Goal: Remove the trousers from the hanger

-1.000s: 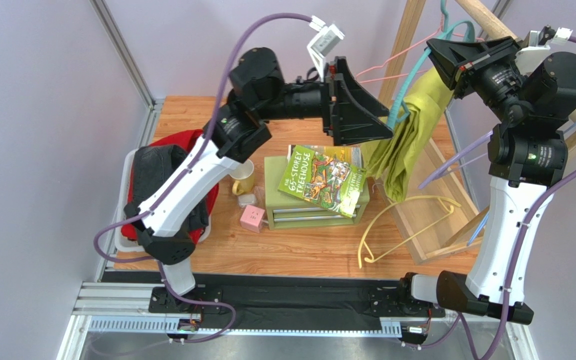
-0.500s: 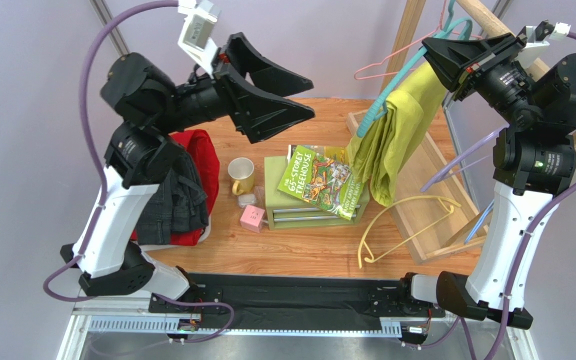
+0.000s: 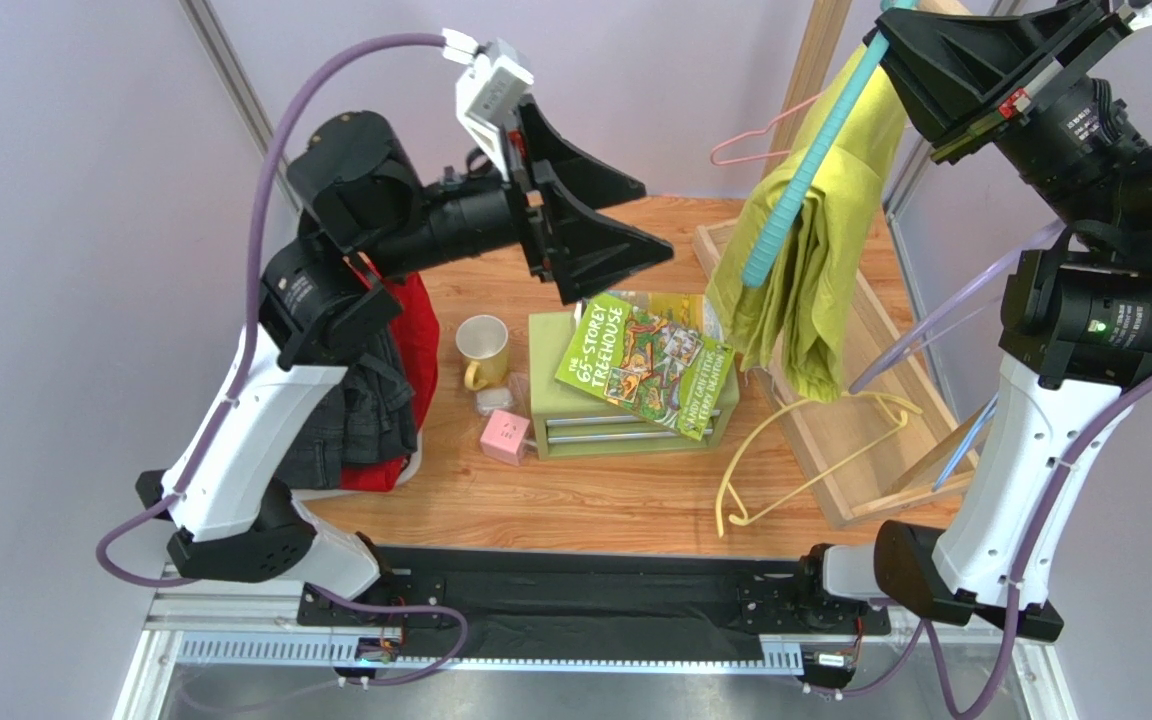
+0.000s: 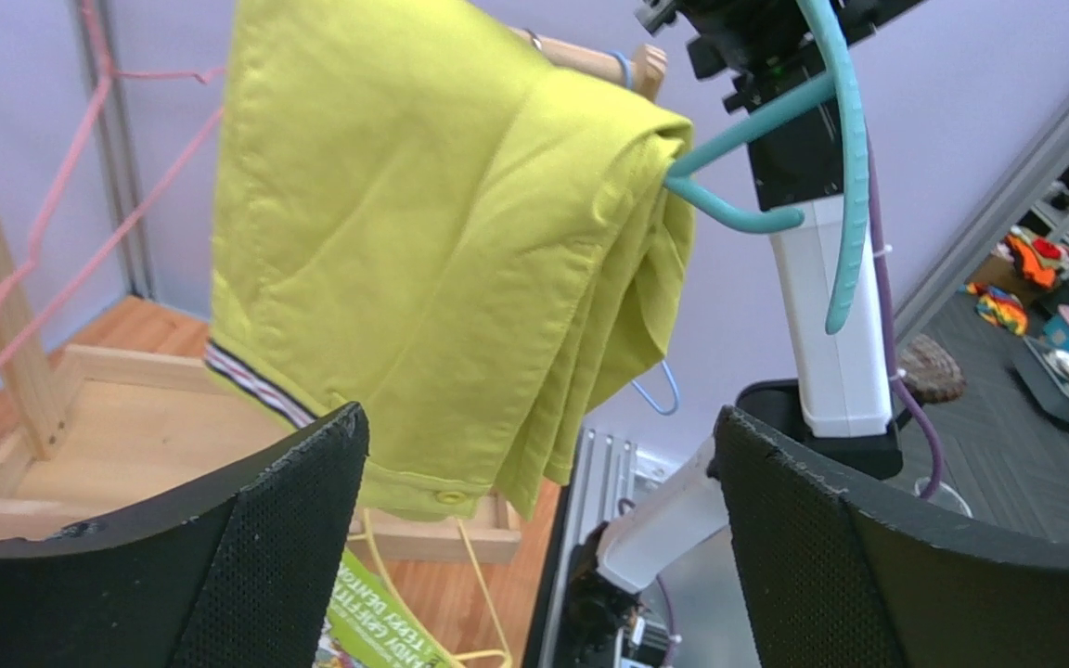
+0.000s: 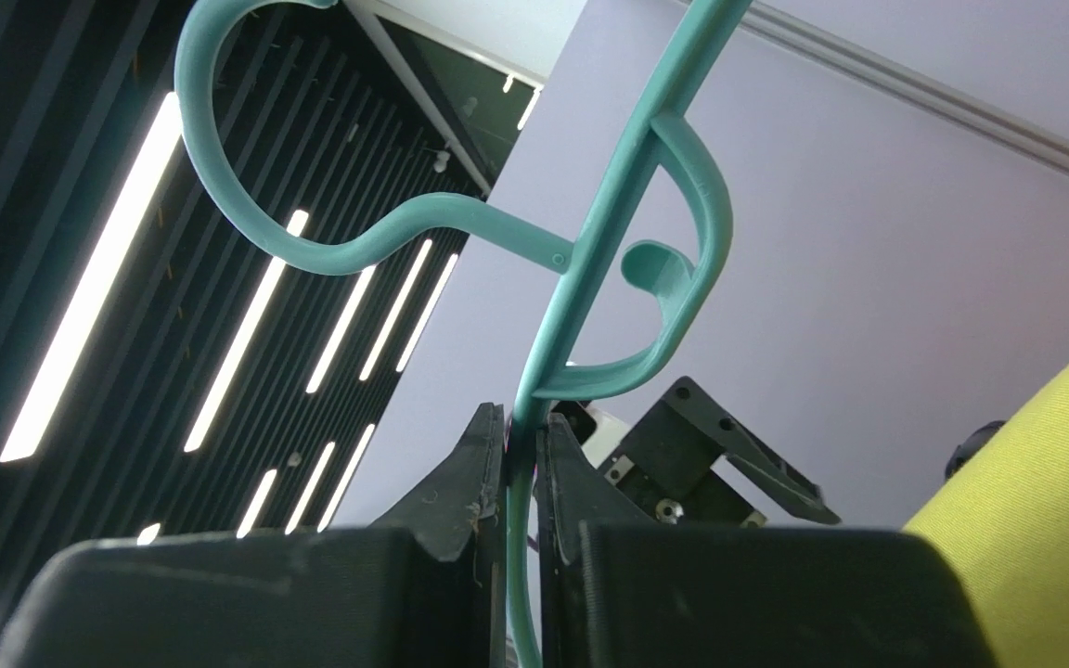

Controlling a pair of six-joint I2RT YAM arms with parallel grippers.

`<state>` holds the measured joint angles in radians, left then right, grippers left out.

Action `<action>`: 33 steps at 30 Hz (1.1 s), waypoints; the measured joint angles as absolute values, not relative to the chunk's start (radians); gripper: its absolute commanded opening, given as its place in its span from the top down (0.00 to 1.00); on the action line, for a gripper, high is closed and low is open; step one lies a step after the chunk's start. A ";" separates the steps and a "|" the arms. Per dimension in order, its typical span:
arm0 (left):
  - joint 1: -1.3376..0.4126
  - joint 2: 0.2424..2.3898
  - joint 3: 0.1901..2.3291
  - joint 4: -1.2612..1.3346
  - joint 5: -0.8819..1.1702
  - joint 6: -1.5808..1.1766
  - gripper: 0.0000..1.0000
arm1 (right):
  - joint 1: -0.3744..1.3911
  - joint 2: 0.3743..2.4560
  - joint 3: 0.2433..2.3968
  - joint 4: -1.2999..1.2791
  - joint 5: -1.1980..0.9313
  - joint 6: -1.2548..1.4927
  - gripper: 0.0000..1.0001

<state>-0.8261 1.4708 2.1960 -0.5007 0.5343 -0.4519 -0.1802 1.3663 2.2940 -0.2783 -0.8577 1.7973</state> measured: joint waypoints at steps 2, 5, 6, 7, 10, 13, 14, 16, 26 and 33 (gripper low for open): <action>-0.889 1.481 2.198 -0.517 0.482 -0.416 0.01 | -0.169 1.365 2.288 -0.248 -0.860 1.824 1.00; -0.974 1.493 2.202 -0.522 0.418 -0.373 0.01 | -0.145 1.366 2.282 -0.227 -0.863 1.848 1.00; -0.994 1.496 2.202 -0.522 0.400 -0.359 0.01 | -0.134 1.367 2.280 -0.221 -0.863 1.856 1.00; -1.014 1.499 2.202 -0.522 0.373 -0.345 0.01 | -0.126 1.368 2.279 -0.218 -0.863 1.860 1.00; -1.058 1.509 2.202 -0.517 0.300 -0.307 0.01 | -0.104 1.368 2.269 -0.217 -0.863 1.871 1.00; -1.089 1.533 2.218 -0.510 0.229 -0.279 0.01 | -0.092 1.366 2.247 -0.215 -0.863 1.874 1.00; -1.095 1.544 2.226 -0.505 0.213 -0.273 0.01 | -0.089 1.366 2.240 -0.215 -0.863 1.875 1.00; -1.101 1.563 2.238 -0.497 0.191 -0.266 0.00 | -0.085 1.366 2.229 -0.218 -0.863 1.875 1.00; -1.106 1.590 2.240 -0.481 0.128 -0.258 0.05 | -0.075 1.365 2.222 -0.216 -0.861 1.876 1.00; -1.106 1.623 2.267 -0.479 0.113 -0.257 0.01 | -0.068 1.363 2.222 -0.218 -0.858 1.882 1.00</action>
